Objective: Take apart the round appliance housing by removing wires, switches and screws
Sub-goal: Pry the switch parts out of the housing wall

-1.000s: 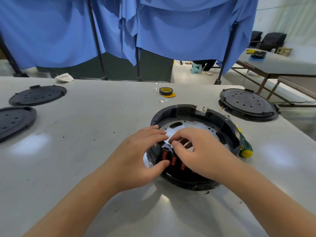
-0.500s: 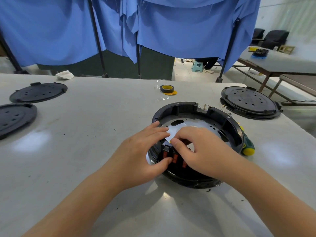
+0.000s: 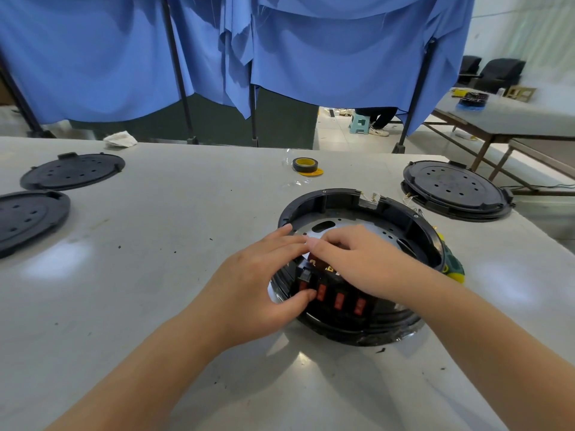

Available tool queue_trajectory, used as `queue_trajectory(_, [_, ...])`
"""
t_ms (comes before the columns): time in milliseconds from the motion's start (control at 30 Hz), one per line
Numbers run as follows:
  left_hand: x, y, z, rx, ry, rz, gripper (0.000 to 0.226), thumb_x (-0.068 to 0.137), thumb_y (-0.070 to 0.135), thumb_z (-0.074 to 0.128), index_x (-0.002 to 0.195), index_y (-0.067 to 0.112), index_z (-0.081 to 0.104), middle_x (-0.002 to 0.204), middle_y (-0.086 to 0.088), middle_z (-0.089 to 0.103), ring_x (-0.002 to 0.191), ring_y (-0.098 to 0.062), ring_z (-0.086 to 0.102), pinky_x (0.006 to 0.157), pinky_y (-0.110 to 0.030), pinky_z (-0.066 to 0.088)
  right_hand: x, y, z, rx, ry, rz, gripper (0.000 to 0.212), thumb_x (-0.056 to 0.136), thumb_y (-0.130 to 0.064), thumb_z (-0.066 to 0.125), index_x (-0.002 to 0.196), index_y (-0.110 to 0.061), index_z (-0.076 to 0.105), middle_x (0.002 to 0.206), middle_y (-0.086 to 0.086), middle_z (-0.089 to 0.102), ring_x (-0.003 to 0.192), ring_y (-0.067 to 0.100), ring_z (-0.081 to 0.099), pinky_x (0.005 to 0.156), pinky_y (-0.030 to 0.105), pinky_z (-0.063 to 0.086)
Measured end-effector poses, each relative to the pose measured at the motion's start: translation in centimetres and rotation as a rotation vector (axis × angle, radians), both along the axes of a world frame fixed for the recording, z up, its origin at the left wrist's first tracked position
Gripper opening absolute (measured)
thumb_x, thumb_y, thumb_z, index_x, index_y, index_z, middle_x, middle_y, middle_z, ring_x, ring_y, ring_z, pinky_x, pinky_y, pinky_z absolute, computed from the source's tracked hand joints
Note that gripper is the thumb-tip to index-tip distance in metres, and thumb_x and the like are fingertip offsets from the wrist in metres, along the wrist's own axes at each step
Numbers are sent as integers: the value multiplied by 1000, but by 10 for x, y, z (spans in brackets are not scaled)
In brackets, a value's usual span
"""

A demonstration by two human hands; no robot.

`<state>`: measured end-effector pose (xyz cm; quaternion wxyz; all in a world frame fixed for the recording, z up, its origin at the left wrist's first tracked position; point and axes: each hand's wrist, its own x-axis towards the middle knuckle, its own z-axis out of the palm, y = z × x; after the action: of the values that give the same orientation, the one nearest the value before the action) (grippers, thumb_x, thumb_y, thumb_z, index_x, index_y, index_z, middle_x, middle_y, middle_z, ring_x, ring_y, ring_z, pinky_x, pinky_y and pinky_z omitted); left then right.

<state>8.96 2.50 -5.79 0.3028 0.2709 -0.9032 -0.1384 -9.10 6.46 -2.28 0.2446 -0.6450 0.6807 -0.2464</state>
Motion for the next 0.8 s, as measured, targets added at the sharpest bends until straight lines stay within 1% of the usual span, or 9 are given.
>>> queue_trajectory(100, [0,0,-1,2,2,22,63,76,41,66,135,24,52,141,18,48,139,6,27,107,-4,21,5,-9,3,105,-40,-32,39,92,-39,45,58,-20,48,50,-3,47,42,12,43,45,24,38])
queue_trajectory(200, [-1,0,-2,21,19,40,75,75,41,66,143,20,42,146,20,36,138,8,23,106,-1,17,11,-14,3,171,-45,-56,36,90,-35,45,57,-21,46,44,-4,50,40,15,47,45,26,40])
queue_trajectory(333, [-1,0,-3,28,23,36,76,75,38,69,143,18,42,143,22,32,137,10,22,105,0,16,16,-15,0,163,13,-36,43,90,-49,41,55,-23,45,36,-10,47,37,11,47,41,24,38])
queue_trajectory(433, [-1,0,-2,30,28,35,75,74,37,69,142,17,43,139,25,32,136,10,23,104,1,17,17,-14,-2,138,25,15,42,95,-51,36,63,-25,46,40,-14,52,39,7,51,44,27,44])
queue_trajectory(533, [-1,1,0,38,40,27,75,74,34,72,141,17,44,136,28,31,135,9,25,102,1,19,17,-11,-2,123,-14,29,32,96,-52,37,78,-28,49,61,-8,63,49,11,61,51,33,54])
queue_trajectory(567, [-1,1,0,39,44,24,74,74,33,72,141,17,44,135,29,30,135,9,25,102,2,19,17,-10,-1,131,-36,30,29,96,-51,37,83,-28,50,65,-5,65,49,12,62,48,33,55])
queue_trajectory(633, [-1,1,1,36,51,20,74,73,33,72,140,16,45,134,32,28,134,10,25,102,2,18,18,-9,1,155,-70,31,28,96,-51,38,87,-27,50,63,-2,65,39,9,58,36,25,47])
queue_trajectory(700, [-2,1,1,33,54,20,74,73,34,71,140,16,46,133,32,28,134,10,25,101,3,18,18,-8,3,164,-77,32,28,96,-50,38,90,-25,50,62,-1,64,34,8,54,33,21,43])
queue_trajectory(800, [-2,1,0,27,59,24,73,72,35,70,139,16,47,134,28,32,134,9,27,102,2,19,18,-8,4,157,-89,45,27,97,-48,38,91,-24,50,72,4,67,40,12,57,37,30,51])
